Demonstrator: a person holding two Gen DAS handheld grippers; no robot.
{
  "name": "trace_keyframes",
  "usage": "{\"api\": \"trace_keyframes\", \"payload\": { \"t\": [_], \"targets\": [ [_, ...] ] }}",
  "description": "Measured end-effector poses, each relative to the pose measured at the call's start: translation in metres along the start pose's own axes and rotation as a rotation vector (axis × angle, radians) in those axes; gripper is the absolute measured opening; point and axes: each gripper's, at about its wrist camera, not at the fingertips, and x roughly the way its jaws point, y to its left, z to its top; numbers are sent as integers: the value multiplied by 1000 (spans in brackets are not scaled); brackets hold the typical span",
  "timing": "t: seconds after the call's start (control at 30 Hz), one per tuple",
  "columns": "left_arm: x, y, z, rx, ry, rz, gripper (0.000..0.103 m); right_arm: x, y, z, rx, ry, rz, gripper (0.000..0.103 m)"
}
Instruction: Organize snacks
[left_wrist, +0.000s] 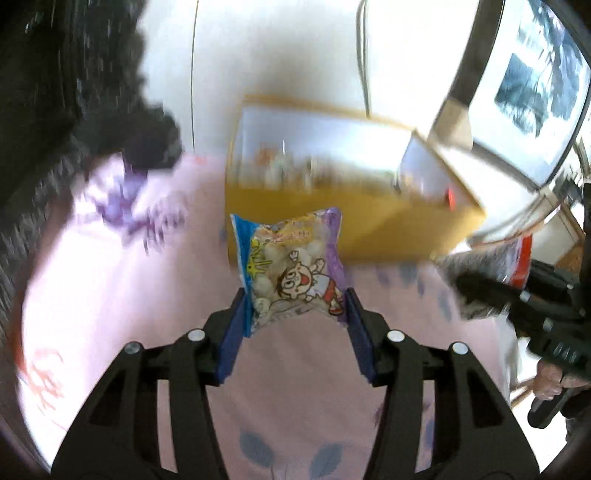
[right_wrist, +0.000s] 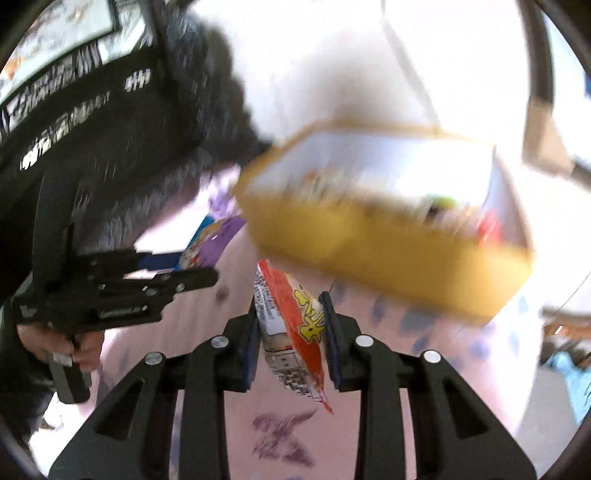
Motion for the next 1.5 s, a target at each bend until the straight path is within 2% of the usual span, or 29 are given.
{"api": "trace_keyframes", "payload": {
  "t": [0.13,0.2,0.23,0.33,0.47,0.7,0.77,0.9,0.97,1.0,1.03,1.1,1.13,1.3,1.5],
  "targets": [
    [-4,-17,51,23,-82,36,52,-20,-28,54,51,-127,-67,30],
    [3,-23,75,24,-104,107,52,-28,-47,72,77,-165,-103,30],
    [7,-24,82,24,-108,142,52,-26,-52,82,81,-173,-153,30],
    [15,-26,103,4,-160,175,52,-19,-56,98,70,-179,-295,30],
    [39,-29,120,-24,-137,247,52,-10,-76,108,154,-174,-269,30],
    [59,-45,127,19,-97,213,52,4,-93,113,168,-153,-294,30],
    [62,-44,128,11,-95,207,52,9,-96,114,178,-145,-274,30],
    [66,-40,132,5,-91,210,52,23,-100,115,173,-121,-290,30],
    [66,-39,134,4,-93,229,62,27,-102,115,172,-115,-303,36],
    [65,-40,134,2,-99,244,89,30,-103,116,167,-101,-337,68],
    [64,-40,135,-5,-102,258,101,33,-104,116,169,-79,-367,102],
    [58,-44,134,-9,-103,293,101,28,-104,113,191,-96,-379,102],
    [56,-45,134,-5,-98,299,101,20,-101,110,181,-110,-364,102],
    [32,-57,128,11,-113,311,101,-7,-78,99,89,-98,-398,102],
    [-13,-70,106,-39,-115,256,101,-63,-44,61,65,-97,-425,102]
  ]
}}
